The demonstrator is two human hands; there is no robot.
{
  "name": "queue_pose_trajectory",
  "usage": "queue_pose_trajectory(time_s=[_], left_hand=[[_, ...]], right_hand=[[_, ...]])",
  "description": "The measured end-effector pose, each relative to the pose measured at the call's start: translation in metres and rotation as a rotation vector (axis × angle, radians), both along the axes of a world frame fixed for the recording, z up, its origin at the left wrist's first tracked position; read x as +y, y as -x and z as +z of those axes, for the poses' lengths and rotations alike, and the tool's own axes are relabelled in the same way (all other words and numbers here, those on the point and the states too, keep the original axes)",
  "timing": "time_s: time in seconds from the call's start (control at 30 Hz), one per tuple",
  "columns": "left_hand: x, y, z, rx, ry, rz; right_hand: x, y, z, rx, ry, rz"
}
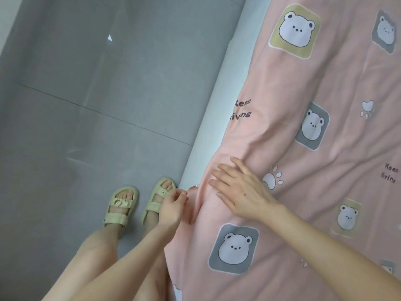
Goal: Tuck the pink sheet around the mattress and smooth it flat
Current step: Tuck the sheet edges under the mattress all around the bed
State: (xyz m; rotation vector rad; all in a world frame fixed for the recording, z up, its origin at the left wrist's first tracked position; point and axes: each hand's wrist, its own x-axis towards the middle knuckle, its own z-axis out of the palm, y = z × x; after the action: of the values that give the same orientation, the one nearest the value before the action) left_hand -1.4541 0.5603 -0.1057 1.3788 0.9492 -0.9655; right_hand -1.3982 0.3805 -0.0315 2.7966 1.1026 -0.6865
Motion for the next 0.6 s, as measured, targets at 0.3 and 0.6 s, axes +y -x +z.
queue_pose_trajectory(time_s=[0.3,0.6], left_hand=[[0.041,0.05,-0.013,-0.027,0.005,-0.256],[0.055,0.098,-0.016,-0.013,-0.044,-0.41]], right_hand=[[0.037,0.008,-0.024,0.171,0.476,0.053],[0.069,0.024,-0.046,0.351,0.619,0.085]])
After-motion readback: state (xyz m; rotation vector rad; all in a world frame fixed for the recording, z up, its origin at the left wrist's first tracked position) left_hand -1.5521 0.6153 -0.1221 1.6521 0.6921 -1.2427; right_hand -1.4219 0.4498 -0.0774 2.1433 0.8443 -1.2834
